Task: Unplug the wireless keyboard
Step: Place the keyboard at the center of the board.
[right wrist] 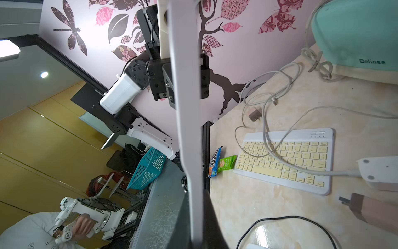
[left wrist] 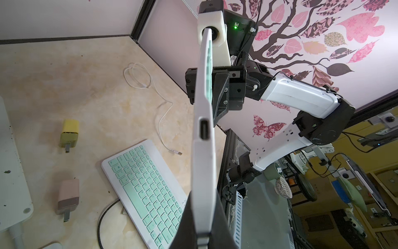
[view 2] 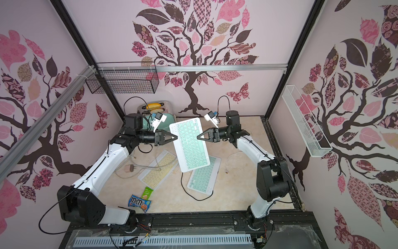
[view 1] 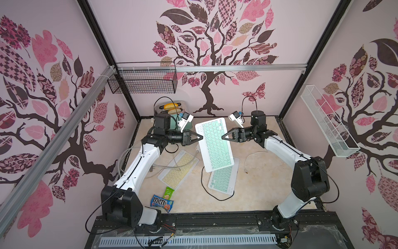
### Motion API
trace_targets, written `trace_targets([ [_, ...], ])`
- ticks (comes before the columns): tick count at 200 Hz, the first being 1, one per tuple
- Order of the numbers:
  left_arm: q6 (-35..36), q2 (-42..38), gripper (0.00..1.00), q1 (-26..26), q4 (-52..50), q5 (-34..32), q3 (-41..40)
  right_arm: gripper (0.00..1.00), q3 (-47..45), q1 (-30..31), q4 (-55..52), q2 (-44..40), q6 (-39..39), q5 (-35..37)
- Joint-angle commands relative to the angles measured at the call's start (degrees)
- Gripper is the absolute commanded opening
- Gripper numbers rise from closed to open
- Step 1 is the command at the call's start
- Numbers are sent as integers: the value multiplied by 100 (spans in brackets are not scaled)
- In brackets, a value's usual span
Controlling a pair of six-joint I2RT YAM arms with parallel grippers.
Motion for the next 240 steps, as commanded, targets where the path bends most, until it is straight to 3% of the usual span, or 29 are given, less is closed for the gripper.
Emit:
trace_targets([
  [1, -68, 106, 16, 17, 537, -433, 145, 0, 245, 41, -370, -6, 81, 178],
  [19, -163, 144, 38, 133, 546, -862, 123, 0, 325, 6, -488, 20, 104, 338],
  [37, -290, 87, 49, 453, 506, -1338, 38, 0, 456, -180, -775, 38, 173, 830],
  [58, -48, -85, 50, 779, -34, -2122, -35, 0, 731, -380, -1712, 77, -66, 1987],
  [84, 292, -538, 51, 797, -353, -2617, -396, 0, 1302, -327, -3228, 280, -416, 4136],
  [107, 324, -861, 51, 799, -305, -2780, -819, 0, 1539, -284, -3534, 609, -165, 4993],
  [132, 492, -954, 51, 800, -479, -2911, -1049, 0, 1877, -155, -3472, 1057, 18, 5254],
  [171, 591, -1052, 51, 804, -573, -3033, -1263, 0, 3316, -63, -4361, 2132, -222, 5757],
  [240, 653, -1168, 51, 801, -557, -3114, -1526, 0, 4432, -36, -4562, 3106, 141, 5757],
])
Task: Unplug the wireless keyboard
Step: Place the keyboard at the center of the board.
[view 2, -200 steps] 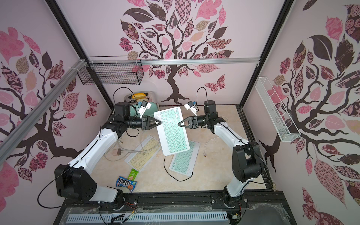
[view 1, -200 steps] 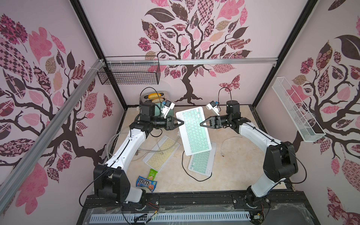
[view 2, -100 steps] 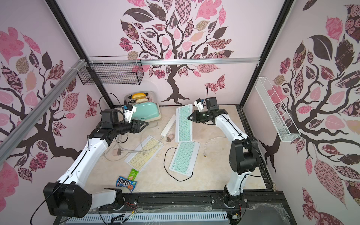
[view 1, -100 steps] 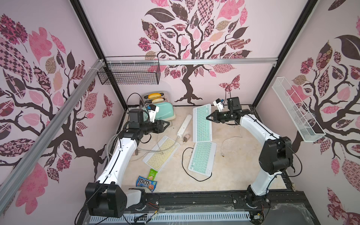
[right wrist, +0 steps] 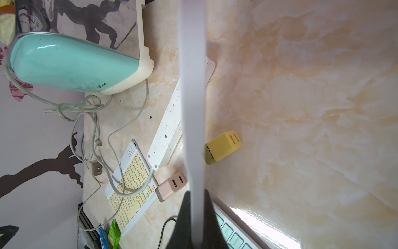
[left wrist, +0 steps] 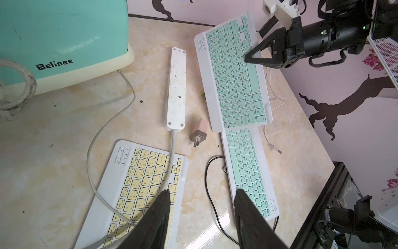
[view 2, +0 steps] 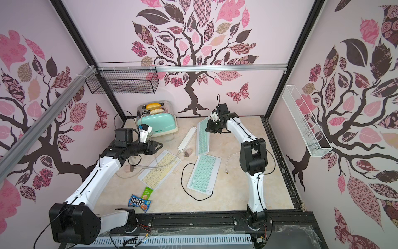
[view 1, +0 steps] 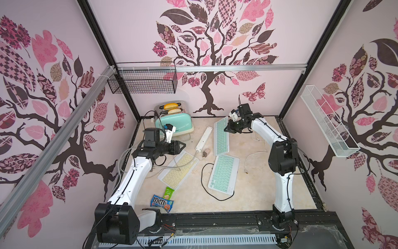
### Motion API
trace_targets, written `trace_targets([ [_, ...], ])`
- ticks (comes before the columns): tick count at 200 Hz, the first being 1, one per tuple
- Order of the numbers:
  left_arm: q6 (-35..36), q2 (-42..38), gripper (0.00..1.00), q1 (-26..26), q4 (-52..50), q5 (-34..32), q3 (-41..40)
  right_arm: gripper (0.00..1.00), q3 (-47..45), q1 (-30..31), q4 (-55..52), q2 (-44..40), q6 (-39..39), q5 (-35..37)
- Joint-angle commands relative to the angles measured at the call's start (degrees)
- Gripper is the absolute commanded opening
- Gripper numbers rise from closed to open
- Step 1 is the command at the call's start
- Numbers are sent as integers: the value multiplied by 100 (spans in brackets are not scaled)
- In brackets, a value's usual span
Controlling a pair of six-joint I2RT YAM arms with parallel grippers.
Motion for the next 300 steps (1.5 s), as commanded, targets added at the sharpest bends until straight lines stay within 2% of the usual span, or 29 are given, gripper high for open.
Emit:
trace_targets([
  [1, 107, -113, 51, -13, 9, -55, -53, 0, 457, 26, -97, 221, 137, 109],
  [41, 92, -66, 51, -11, 20, -40, -95, 0, 991, -64, -520, 640, -27, 676],
  [80, 4, 20, 51, -12, 62, 56, -128, 0, 791, -467, -533, 560, -62, 812],
  [122, -7, 80, 51, -14, 17, 52, -108, 0, 211, -1149, -523, 117, -272, 909],
  [187, 13, 206, 51, -12, -42, 72, -83, 0, -449, -2065, -448, -400, -533, 488],
  [208, 23, 212, 51, -13, -66, 79, -62, 0, -666, -2327, -254, -402, -476, -82],
  [224, 29, 208, 51, -15, -63, 78, -84, 0, -1092, -2520, 316, -504, -257, -900],
  [257, 0, 251, 51, -10, -43, 149, -66, 0, -2409, -2672, 2737, -1046, 993, -2341],
  [272, 29, 268, 51, -14, -92, 166, -47, 0, -2737, -2716, 3454, -1231, 1459, -2581],
  [300, 29, 234, 51, -19, -68, 174, -60, 0, -3605, -2969, 4524, -1773, 2225, -2573],
])
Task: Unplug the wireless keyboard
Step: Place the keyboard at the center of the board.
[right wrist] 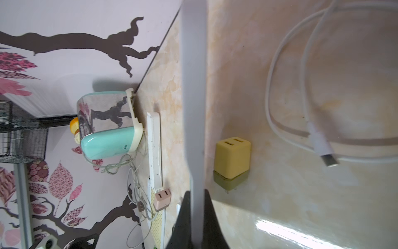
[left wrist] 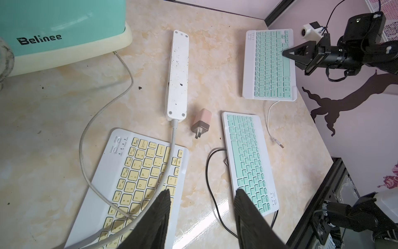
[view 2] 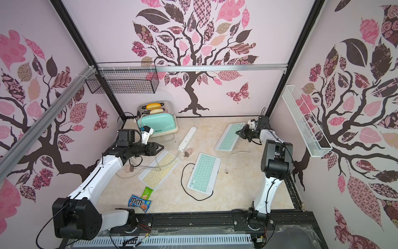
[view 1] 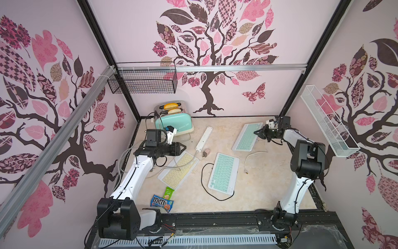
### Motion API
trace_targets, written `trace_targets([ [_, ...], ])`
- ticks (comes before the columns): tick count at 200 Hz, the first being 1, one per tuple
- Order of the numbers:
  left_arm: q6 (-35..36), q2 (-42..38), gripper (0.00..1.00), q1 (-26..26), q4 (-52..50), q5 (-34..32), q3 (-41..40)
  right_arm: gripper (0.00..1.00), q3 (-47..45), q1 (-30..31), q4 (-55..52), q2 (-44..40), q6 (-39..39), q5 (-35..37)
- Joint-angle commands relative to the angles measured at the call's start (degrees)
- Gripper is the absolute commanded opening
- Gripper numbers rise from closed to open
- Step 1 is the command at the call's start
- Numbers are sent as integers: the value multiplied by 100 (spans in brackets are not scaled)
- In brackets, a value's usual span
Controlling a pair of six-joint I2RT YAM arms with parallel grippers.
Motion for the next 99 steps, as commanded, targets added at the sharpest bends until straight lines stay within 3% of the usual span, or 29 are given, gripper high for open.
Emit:
trace_targets([
  [1, 37, 7, 51, -18, 15, 93, 21, 0, -490, -203, 1867, -766, 1005, -579],
  [65, 51, 10, 51, -13, 9, 157, 24, 0, -2754, -1015, 2952, -2144, 1610, 605],
  [99, 16, 7, 51, -16, 78, 173, -12, 0, -2985, -1204, 2477, -2103, 1238, 456],
])
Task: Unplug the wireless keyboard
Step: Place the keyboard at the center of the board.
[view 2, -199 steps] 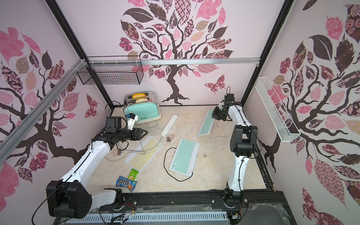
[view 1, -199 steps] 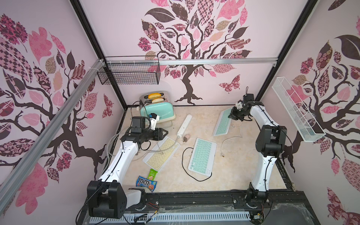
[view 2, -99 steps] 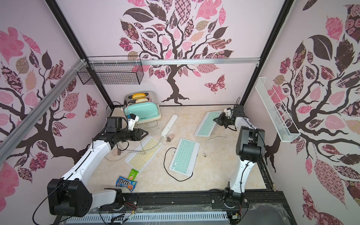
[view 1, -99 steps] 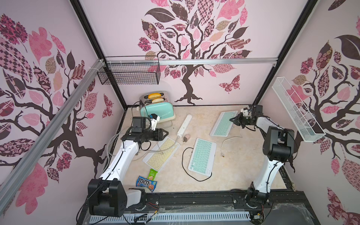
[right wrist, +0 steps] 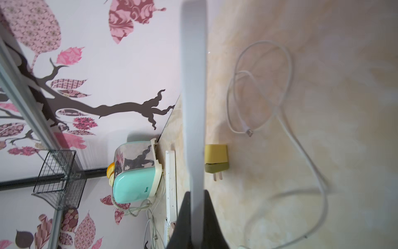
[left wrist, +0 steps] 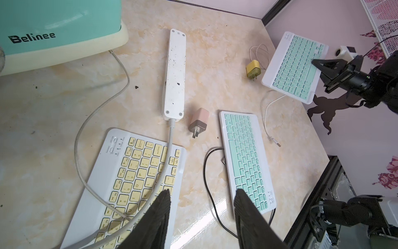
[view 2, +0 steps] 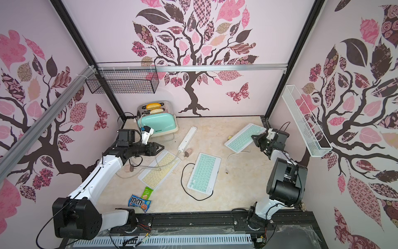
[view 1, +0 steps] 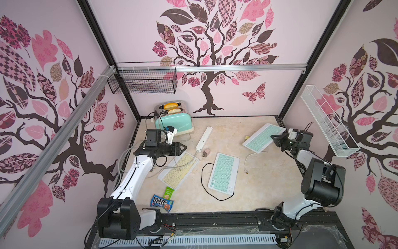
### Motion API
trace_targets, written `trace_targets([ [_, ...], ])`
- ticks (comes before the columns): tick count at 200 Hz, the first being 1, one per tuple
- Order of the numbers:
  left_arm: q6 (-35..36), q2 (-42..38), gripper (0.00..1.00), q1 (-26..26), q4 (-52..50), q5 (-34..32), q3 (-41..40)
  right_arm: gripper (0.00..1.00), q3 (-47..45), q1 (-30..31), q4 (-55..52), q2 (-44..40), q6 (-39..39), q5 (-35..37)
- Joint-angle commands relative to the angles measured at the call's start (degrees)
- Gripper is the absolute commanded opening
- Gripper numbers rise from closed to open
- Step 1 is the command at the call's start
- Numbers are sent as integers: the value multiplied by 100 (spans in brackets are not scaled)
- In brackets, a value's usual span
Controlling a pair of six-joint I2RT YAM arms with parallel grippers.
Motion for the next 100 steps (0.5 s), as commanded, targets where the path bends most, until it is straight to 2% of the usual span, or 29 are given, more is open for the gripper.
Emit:
trace_targets([
  [1, 12, 2, 51, -18, 82, 90, -13, 0, -4, -31, 11, -26, -130, -65],
  [37, -17, 59, 51, -14, 97, 146, 19, 0, -215, -64, -263, 114, -351, 296],
  [49, -5, 52, 51, -11, 91, 139, 21, 7, -246, -68, -282, 272, -357, 377],
  [61, 7, 50, 51, -15, 76, 129, 6, 20, -254, -69, -325, 423, -340, 392],
  [75, 0, 58, 51, -14, 72, 130, 2, 42, -256, -69, -424, 519, -363, 474],
  [91, -1, 62, 51, -15, 69, 132, -4, 57, -179, -67, -839, 506, -529, 818],
  [100, 1, 68, 51, -16, 72, 123, 8, 62, -113, -67, -1160, 457, -685, 1071],
])
